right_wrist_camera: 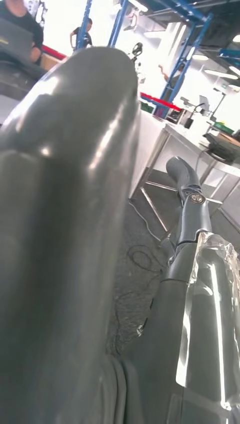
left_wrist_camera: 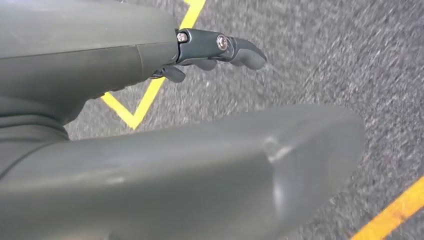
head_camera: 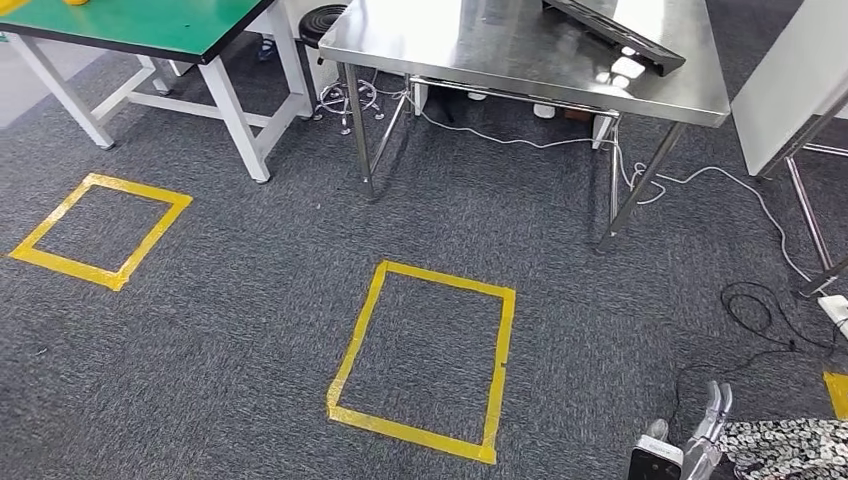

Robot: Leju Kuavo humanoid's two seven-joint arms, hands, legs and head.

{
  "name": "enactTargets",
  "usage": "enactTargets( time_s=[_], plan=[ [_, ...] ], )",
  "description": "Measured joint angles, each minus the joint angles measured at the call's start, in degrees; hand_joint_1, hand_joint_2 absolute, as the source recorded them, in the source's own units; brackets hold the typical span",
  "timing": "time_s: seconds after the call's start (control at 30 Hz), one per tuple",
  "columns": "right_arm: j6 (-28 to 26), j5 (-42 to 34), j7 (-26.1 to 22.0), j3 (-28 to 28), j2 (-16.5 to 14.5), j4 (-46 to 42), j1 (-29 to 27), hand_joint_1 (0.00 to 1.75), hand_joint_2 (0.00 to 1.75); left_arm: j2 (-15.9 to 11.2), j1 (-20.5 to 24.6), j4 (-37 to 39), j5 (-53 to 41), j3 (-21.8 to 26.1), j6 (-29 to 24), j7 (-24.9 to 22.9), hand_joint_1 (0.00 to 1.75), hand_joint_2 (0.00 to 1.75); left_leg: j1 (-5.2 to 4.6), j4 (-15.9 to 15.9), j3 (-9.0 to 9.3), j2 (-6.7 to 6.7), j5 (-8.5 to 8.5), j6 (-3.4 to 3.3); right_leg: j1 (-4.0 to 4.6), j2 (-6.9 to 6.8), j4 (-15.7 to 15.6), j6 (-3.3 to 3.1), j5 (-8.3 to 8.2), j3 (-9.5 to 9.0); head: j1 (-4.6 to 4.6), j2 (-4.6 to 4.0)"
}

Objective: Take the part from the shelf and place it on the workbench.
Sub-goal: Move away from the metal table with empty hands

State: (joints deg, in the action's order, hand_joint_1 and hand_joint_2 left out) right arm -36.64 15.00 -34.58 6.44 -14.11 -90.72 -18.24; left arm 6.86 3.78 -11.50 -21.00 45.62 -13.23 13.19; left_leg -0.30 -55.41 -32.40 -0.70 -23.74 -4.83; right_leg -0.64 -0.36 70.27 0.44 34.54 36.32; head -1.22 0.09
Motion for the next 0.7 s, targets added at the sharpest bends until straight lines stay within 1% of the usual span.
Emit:
enactTargets(
  time_s=[0.03,0.07,0.1,0.13,0.17,0.2,0.23,0.27,0.3,0.33,0.37,0.4,0.43,0.47,0.5,0.53,0.57,0.6,0.63,0.67,0.7],
  plan=[
    [0.1,0.0,0.1,0.2,0.0,0.1,0.0,0.0,0.0,0.0,0.0,0.0,0.0,0.0,0.0,0.0,0.0,0.0,0.07,0.0,-0.17,-0.59,0.12,0.22,-0.34,0.06,0.7,0.53,-0.05,0.32,-0.03,0.0],
    [0.2,-0.1,0.2,0.3,0.0,0.1,0.0,0.0,0.0,0.1,0.0,0.0,-0.1,0.0,0.0,-0.1,0.0,0.0,0.21,-0.2,-0.28,-1.16,0.19,0.47,-0.69,0.12,-1.1,1.26,-1.12,-0.65,-0.03,0.0],
    [0.4,-0.2,0.3,0.4,0.0,0.2,0.1,0.0,0.0,0.1,0.0,0.1,-0.2,0.0,0.0,-0.2,0.0,0.0,0.39,-0.4,-0.39,-1.74,0.21,0.79,-1.09,0.39,-5.1,2.06,-2.82,-2.7,0.0,0.0],
    [0.6,-0.2,0.4,0.5,0.0,0.3,0.2,0.0,0.0,0.2,0.0,0.1,-0.3,0.0,0.0,-0.4,0.0,0.0,0.51,-0.7,-0.5,-2.26,0.18,1.19,-1.37,0.95,-8.9,2.56,-4.26,-4.67,-0.05,0.0],
    [0.8,-0.2,0.5,0.7,0.0,0.4,0.3,0.0,0.0,0.2,0.0,0.1,-0.3,0.0,-0.1,-0.5,0.0,0.0,0.52,-1.1,-0.66,-2.71,0.05,1.7,-1.47,1.5,-12.2,2.69,-5.39,-6.17,0.05,0.0],
    [1.0,-0.2,0.6,0.8,0.1,0.6,0.4,0.0,0.0,0.2,0.1,0.1,-0.4,0.0,-0.2,-0.5,0.0,0.0,0.49,-1.4,-0.86,-3.06,-0.06,2.19,-1.44,1.93,-13.9,2.4,-5.92,-6.92,0.11,0.0],
    [1.2,-0.2,0.7,0.9,0.1,0.7,0.5,0.0,0.0,0.2,0.1,0.1,-0.4,0.0,-0.3,-0.6,0.0,0.0,0.44,-1.6,-1.02,-3.31,-0.14,2.6,-1.23,2.07,-14.1,1.8,-5.94,-6.89,0.17,0.0],
    [1.3,-0.2,0.7,1.0,0.1,0.8,0.5,0.0,0.0,0.2,0.0,0.1,-0.4,0.0,-0.4,-0.7,0.0,0.0,0.48,-1.7,-1.18,-3.54,-0.16,2.94,-1.06,1.85,-14.2,1.23,-6.09,-7.0,0.27,0.0],
    [1.4,-0.1,0.7,1.1,0.1,0.9,0.6,0.0,0.0,0.2,0.0,0.1,-0.5,0.0,-0.5,-0.7,0.0,0.0,0.68,-1.8,-1.33,-3.64,-0.14,3.18,-1.18,1.54,-14.1,0.69,-6.22,-7.14,0.24,0.0],
    [1.4,-0.1,0.7,1.1,0.0,1.0,0.7,0.0,0.0,0.2,-0.1,0.1,-0.5,0.0,-0.6,-0.8,0.0,0.0,0.83,-2.3,-1.61,-3.26,-0.49,3.38,-1.27,1.26,-14.1,0.26,-6.4,-7.28,0.26,0.0],
    [1.6,0.0,0.7,1.2,0.0,1.1,0.8,0.0,0.0,0.2,-0.1,0.1,-0.5,0.0,-0.7,-0.8,0.0,0.0,0.97,-3.8,-2.25,-2.52,-1.41,3.61,-1.38,0.92,-14.2,-0.15,-6.57,-7.4,0.15,0.0],
    [1.7,0.0,0.8,1.2,0.0,1.2,0.9,0.0,0.0,0.1,-0.1,0.1,-0.5,0.0,-0.8,-0.9,0.0,0.0,1.08,-6.4,-3.45,-1.56,-3.03,3.84,-1.41,0.55,-14.2,-0.46,-6.7,-7.36,0.05,0.0],
    [1.8,0.1,0.9,1.2,0.0,1.5,1.0,0.0,0.0,0.2,-0.1,0.1,-0.5,0.0,-0.8,-0.9,0.0,0.0,1.12,-10.1,-5.14,-0.57,-5.09,4.05,-1.2,0.14,-14.2,-0.65,-6.74,-7.3,-0.03,0.0],
    [1.9,0.1,1.1,1.3,0.0,2.0,1.1,0.0,0.0,0.2,-0.1,0.1,-0.5,0.0,-0.9,-0.9,0.0,0.0,1.19,-14.1,-6.99,0.01,-6.96,4.23,-1.01,-0.34,-14.2,-0.78,-6.72,-7.23,-0.13,0.0],
    [2.0,0.1,1.5,1.5,0.0,2.7,1.4,0.0,0.0,0.2,-0.1,0.1,-0.6,0.0,-0.9,-0.9,0.0,0.0,1.26,-17.3,-8.49,0.3,-8.18,4.31,-0.82,-0.8,-14.2,-0.82,-6.69,-7.18,-0.12,0.0],
    [1.9,0.1,2.1,1.8,0.0,3.8,1.9,0.0,0.0,0.2,-0.2,0.1,-0.7,0.0,-0.9,-1.0,0.0,0.0,1.3,-18.7,-9.13,0.43,-8.36,4.27,-0.64,-1.26,-14.2,-0.87,-6.65,-7.16,-0.14,0.0],
    [1.8,0.3,2.8,2.2,0.1,5.3,2.5,0.0,0.0,0.2,-0.2,0.1,-0.8,0.0,-0.9,-1.0,0.0,0.0,1.31,-18.0,-8.72,0.49,-7.53,4.13,-0.5,-1.67,-14.2,-0.92,-6.6,-7.19,-0.14,0.0],
    [1.6,0.4,3.4,2.6,0.2,7.0,3.2,0.0,0.0,0.2,-0.2,0.1,-0.9,0.0,-1.0,-1.0,0.0,0.0,1.28,-15.3,-7.25,0.64,-5.92,3.83,-0.38,-2.08,-14.2,-0.96,-6.56,-7.25,-0.14,0.0],
    [1.3,0.6,3.8,3.2,0.3,9.0,4.1,0.0,0.0,0.2,-0.2,0.1,-1.0,0.0,-1.0,-1.0,0.0,0.0,1.16,-11.3,-5.05,1.2,-4.06,3.38,-0.26,-2.45,-14.2,-0.99,-6.51,-7.33,-0.15,0.0],
    [1.1,0.7,4.0,3.8,0.4,11.5,5.2,0.0,0.0,0.2,-0.1,0.1,-1.1,0.0,-1.0,-1.1,0.0,0.0,0.92,-7.6,-3.08,1.95,-2.77,3.02,0.0,-2.78,-14.2,-0.95,-6.45,-7.36,-0.12,0.0],
    [0.9,0.6,3.7,4.7,0.7,14.9,6.8,0.0,0.0,0.1,-0.1,0.1,-1.2,0.0,-1.0,-1.0,0.0,0.0,0.66,-4.8,-1.67,2.59,-1.97,2.63,0.19,-3.05,-14.2,-0.88,-6.42,-7.34,-0.1,0.0]
  ],
)
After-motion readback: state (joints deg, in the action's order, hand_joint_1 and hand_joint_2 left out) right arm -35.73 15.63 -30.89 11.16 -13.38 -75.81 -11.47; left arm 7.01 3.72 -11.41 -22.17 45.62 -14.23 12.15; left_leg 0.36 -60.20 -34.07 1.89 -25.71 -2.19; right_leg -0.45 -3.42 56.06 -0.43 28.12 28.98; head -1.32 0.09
